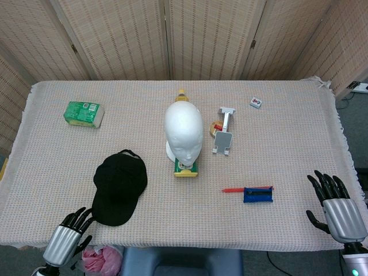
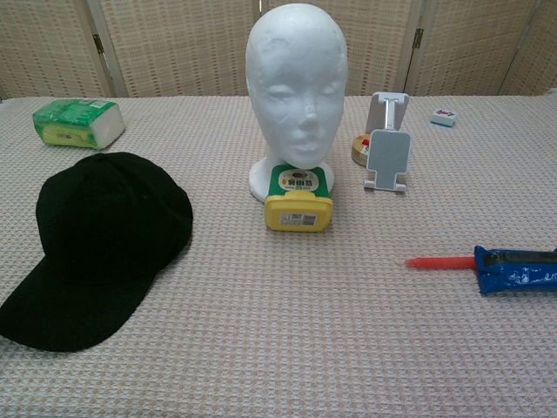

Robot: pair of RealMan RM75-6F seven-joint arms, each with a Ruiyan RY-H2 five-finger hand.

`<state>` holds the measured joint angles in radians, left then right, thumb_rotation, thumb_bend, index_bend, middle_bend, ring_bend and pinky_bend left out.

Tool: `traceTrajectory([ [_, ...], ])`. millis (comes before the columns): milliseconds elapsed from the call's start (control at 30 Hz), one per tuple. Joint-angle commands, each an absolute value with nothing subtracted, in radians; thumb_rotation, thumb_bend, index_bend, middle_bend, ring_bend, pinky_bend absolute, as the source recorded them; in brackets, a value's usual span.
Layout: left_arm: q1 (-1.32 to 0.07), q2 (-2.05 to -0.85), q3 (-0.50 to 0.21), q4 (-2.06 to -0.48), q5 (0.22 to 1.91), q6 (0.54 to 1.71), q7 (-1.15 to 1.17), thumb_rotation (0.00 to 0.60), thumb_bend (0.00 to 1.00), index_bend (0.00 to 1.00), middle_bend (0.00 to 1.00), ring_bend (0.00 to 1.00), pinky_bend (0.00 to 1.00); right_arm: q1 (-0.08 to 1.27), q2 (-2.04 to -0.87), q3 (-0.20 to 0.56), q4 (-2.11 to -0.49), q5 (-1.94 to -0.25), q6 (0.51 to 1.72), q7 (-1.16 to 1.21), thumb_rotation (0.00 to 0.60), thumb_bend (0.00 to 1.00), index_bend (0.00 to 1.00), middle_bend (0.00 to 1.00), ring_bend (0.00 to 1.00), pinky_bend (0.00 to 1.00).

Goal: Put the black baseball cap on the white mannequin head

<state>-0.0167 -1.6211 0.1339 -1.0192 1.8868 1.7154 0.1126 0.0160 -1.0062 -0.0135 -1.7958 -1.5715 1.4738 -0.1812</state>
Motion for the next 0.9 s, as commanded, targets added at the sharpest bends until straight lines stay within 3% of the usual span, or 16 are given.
traceTrajectory([
  [33, -0.025, -1.635, 0.131, -1.007, 1.876, 1.7, 0.099, 0.6, 0.26, 0.36, 0.27, 0.24, 0.41, 0.016, -1.007, -0.013, -1.796, -1.571, 1.474, -0.182, 0.6, 0.25, 0.0, 0.0, 0.0, 0.0],
  [900, -0.066, -1.828, 0.116, -0.734, 1.847, 1.724, 0.005, 0.6, 0.27, 0.36, 0.27, 0.24, 0.41, 0.014, -1.01, -0.017, -1.798, -1.577, 1.476, -0.198, 0.6, 0.25, 0.0, 0.0, 0.0, 0.0],
])
